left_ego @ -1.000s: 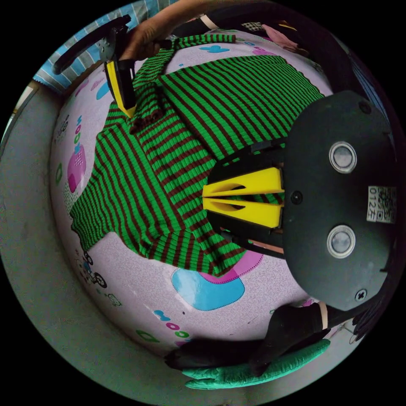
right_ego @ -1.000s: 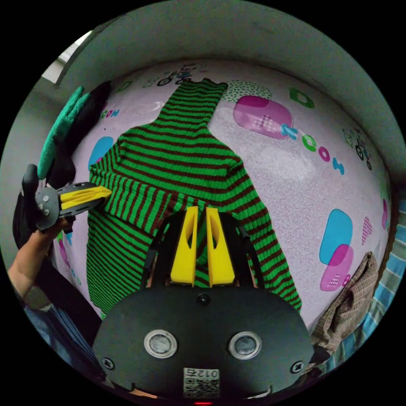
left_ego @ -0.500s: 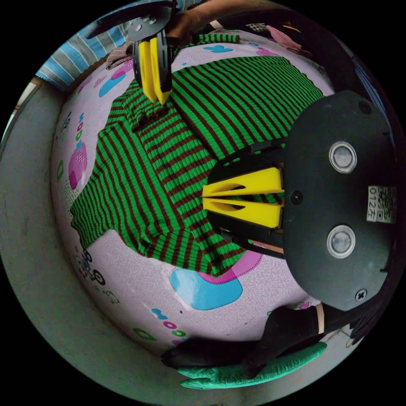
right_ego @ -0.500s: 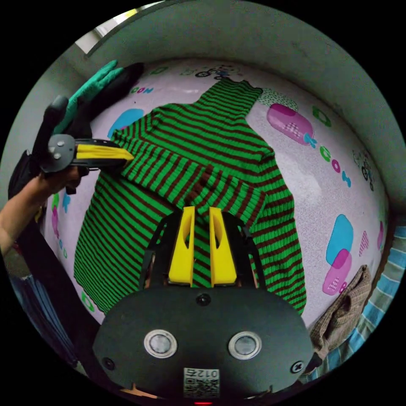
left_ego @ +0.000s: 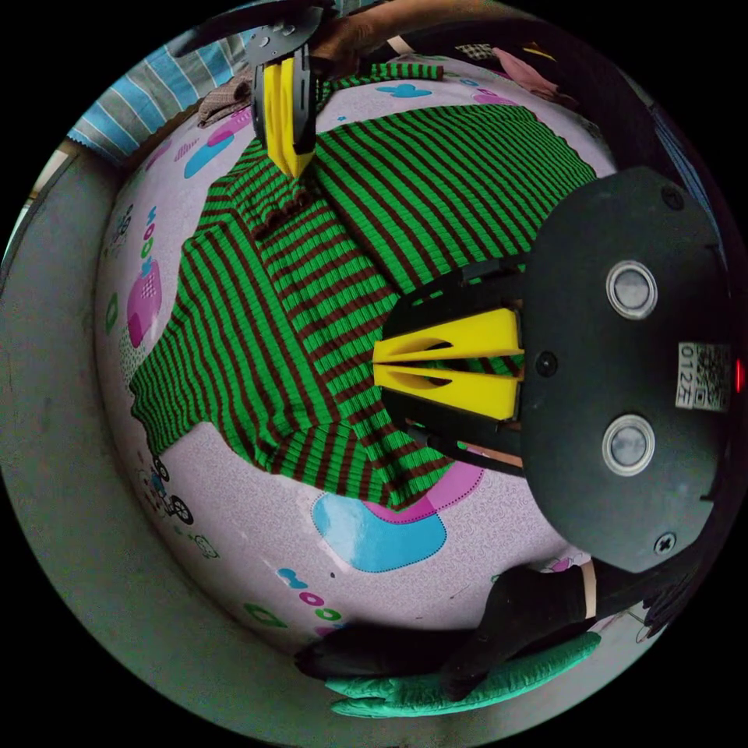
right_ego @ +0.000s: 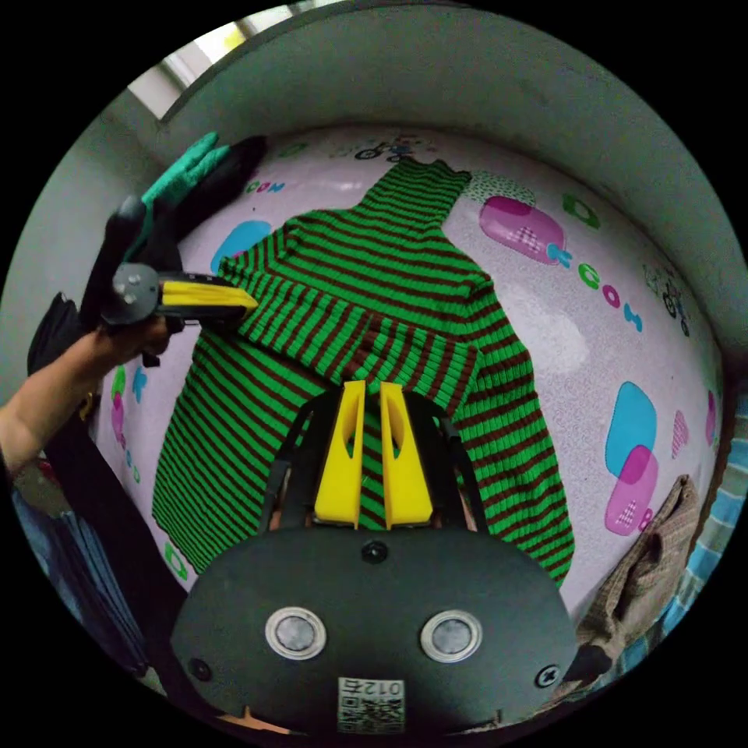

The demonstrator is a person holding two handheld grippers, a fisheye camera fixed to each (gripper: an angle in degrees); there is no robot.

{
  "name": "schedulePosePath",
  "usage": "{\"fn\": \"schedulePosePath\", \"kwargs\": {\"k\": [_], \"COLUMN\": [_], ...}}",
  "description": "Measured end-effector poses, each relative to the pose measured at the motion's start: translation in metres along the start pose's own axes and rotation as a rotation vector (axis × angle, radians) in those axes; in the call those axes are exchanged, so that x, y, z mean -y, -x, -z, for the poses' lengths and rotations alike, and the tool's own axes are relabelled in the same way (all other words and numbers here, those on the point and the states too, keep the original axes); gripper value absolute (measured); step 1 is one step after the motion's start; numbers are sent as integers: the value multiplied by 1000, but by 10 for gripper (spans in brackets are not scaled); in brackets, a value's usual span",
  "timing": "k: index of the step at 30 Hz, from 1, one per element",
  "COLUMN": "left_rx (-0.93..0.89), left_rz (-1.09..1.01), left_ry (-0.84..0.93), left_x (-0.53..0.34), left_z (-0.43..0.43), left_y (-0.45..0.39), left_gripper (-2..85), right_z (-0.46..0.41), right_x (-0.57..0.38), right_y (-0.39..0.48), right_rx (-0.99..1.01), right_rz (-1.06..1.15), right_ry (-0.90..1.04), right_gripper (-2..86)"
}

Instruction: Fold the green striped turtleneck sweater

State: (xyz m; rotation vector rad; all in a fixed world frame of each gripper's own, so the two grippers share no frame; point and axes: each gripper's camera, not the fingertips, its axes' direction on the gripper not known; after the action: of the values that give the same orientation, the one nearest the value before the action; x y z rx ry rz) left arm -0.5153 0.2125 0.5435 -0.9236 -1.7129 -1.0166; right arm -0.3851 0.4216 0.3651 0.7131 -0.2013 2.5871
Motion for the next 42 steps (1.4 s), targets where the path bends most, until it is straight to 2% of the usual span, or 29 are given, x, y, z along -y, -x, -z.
{"fn": "schedulePosePath", "kwargs": {"k": [3, 7, 9, 12, 16, 18, 20, 23, 28, 30, 34, 37, 42], "left_rx": [-5, -6, -7, -25, -47, -54, -57, -80, -146, -176, -216, -252, -286], "left_rz": [2, 4, 1, 9, 20, 38, 69, 53, -54, -99, -182, -245, -235], "left_ry": [-5, 0, 0, -5, -8, -9, -84, -162, -83, -53, -50, -67, -114], "left_x": [-3, -7, -9, -14, -19, -23, -32, -41, -36, -35, -36, -37, -45], "left_z": [-1, -3, -4, -5, -7, -4, 6, 17, 5, 1, 2, 11, 30], "left_y": [1, 3, 4, 8, 14, 18, 17, 0, -46, -68, -101, -123, -115], "left_gripper": [5, 6, 6, 6, 6, 6, 6, 6, 7, 7, 5, 3, 2], "right_z": [5, -23, -21, -11, 23, 36, 49, 50, 27, 17, 29, 54, 91], "right_x": [-3, -5, -8, -14, -52, -81, -123, -170, -208, -215, -212, -195, -148], "right_y": [-6, -11, -11, -14, -24, -43, -78, -122, -152, -156, -149, -135, -97], "right_rx": [37, -33, -25, -2, -172, -252, -312, -279, -198, -221, -277, -262, -205], "right_rz": [-78, -178, -201, -212, -163, -200, -314, -488, -602, -616, -573, -501, -350], "right_ry": [-60, 26, -11, 35, 184, 243, 299, 358, 408, 442, 360, 259, 106], "right_gripper": [31, 15, 8, 1, 10, 23, 51, 79, 77, 44, -3, -5, 5]}}
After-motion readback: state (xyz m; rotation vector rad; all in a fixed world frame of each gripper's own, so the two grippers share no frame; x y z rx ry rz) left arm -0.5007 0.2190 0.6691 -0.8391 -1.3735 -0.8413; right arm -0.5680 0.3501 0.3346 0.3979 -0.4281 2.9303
